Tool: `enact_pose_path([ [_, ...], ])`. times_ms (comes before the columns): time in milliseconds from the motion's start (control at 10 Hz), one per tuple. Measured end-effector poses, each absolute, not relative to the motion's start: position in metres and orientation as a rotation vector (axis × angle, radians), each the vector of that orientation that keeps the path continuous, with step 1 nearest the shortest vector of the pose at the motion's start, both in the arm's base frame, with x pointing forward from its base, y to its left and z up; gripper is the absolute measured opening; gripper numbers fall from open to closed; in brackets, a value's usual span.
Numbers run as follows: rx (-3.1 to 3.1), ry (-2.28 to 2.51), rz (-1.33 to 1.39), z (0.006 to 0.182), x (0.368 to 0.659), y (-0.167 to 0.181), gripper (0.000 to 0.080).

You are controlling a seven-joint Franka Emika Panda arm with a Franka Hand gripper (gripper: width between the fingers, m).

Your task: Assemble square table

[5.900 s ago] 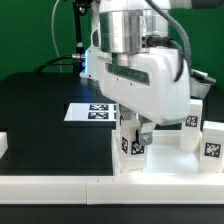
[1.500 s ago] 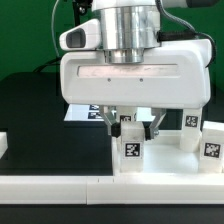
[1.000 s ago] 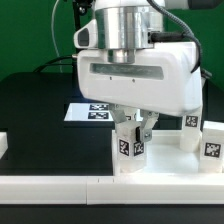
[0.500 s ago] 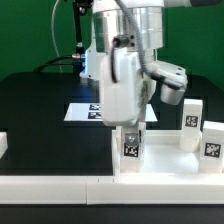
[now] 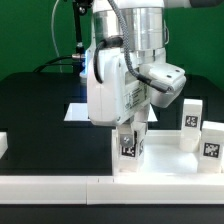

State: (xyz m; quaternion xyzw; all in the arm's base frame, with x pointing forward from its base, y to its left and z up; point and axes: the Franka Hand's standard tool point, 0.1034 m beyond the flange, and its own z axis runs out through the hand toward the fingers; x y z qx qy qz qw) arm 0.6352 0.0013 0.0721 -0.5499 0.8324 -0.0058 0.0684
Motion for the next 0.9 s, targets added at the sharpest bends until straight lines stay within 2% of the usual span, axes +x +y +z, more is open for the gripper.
enact_pose_path([
  [100, -1.825, 2.398, -0.035, 0.072, 0.634, 0.003, 0.0503],
  [200, -1.967, 2.281, -0.044, 0.074, 0.634, 0.005, 0.0503],
  [300, -2.073, 2.170, -0.055, 0.082, 0.636, 0.007, 0.0619],
  [600, -2.147, 2.036, -0.073, 0.117, 0.645, 0.007, 0.0647],
  [900, -2.141, 2.039, -0.092, 0.117, 0.647, 0.006, 0.0649],
])
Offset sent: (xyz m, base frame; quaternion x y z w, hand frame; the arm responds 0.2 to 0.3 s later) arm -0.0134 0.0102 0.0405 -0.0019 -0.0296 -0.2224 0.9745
